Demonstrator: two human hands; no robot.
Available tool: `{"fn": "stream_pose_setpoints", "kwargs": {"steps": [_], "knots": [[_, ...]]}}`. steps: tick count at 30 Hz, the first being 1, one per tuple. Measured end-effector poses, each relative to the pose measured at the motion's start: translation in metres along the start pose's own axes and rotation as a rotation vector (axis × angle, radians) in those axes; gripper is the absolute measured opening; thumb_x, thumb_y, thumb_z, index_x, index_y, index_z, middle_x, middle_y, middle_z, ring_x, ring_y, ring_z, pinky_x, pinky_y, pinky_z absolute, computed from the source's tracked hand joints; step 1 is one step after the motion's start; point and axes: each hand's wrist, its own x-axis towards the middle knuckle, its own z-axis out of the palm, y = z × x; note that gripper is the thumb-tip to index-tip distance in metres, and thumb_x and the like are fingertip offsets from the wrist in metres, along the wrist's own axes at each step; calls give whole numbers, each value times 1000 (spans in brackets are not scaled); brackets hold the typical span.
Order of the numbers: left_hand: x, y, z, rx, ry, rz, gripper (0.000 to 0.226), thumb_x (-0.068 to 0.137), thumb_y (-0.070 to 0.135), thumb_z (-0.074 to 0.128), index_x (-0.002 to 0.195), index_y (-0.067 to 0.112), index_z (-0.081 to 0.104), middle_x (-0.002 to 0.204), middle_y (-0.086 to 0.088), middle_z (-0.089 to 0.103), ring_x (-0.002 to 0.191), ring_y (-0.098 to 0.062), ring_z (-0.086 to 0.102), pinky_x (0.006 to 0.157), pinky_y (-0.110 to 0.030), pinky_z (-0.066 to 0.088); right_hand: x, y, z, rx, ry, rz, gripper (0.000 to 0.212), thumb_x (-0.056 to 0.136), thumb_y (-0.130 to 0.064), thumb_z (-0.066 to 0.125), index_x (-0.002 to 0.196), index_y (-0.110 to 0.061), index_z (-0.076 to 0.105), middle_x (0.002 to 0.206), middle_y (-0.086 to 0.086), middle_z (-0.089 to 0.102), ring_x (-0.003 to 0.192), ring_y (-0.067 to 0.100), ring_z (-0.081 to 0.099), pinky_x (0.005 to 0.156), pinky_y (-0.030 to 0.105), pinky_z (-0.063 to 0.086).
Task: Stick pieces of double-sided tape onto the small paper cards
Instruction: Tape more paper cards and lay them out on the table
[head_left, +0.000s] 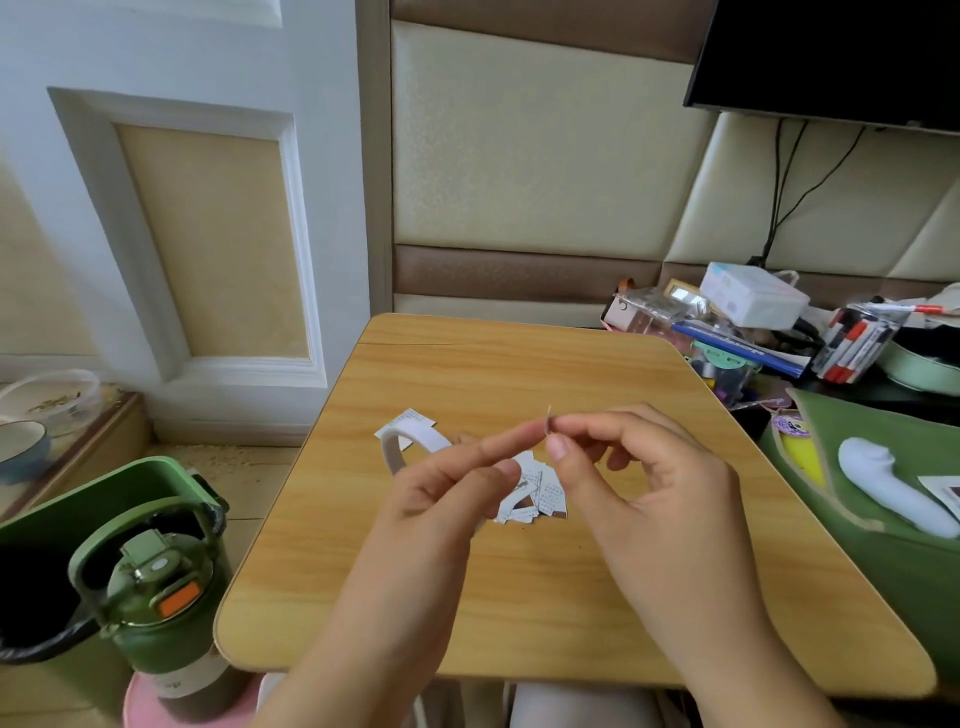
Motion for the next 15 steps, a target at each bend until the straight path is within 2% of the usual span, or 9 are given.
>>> {"fn": "stream_pose_setpoints", "kwargs": {"steps": [4,7,9,12,15], "knots": [[-4,8,2,-17,-6,23,44,61,41,61,100,29,76,63,16,51,71,-3,46,77,-17,36,1,-10,-7,65,-32,1,12,81,-29,61,82,-24,72,81,-12,66,74,1,56,68,7,39],[-7,13,5,-18,-27,55,42,63,40,61,100,29,76,65,11,45,69,-8,40,73,-11,40,2,-15,-11,49,-26,2,8,79,-20,66,82,-24,73,79,-13,65,73,1,55,67,7,39],[-9,16,7,-10,-36,67,41,64,40,61,101,29,76,67,8,41,71,-10,38,76,-16,38,2,-19,-14,33,-13,-20,9,78,-17,68,82,-22,73,74,-15,64,73,-1,55,67,5,39],[-13,19,10,-8,-55,78,42,64,39,61,102,31,75,66,13,46,74,-8,41,82,-24,34,2,-23,-19,1,10,-63,7,76,-15,69,82,-16,74,76,-18,63,72,-6,55,68,3,38],[-16,21,13,5,-78,96,40,63,36,62,101,32,75,66,17,47,70,-2,45,76,-16,37,2,-25,-22,-82,43,-124,7,77,-18,69,81,-15,74,75,-16,62,71,-2,55,68,3,37]]}}
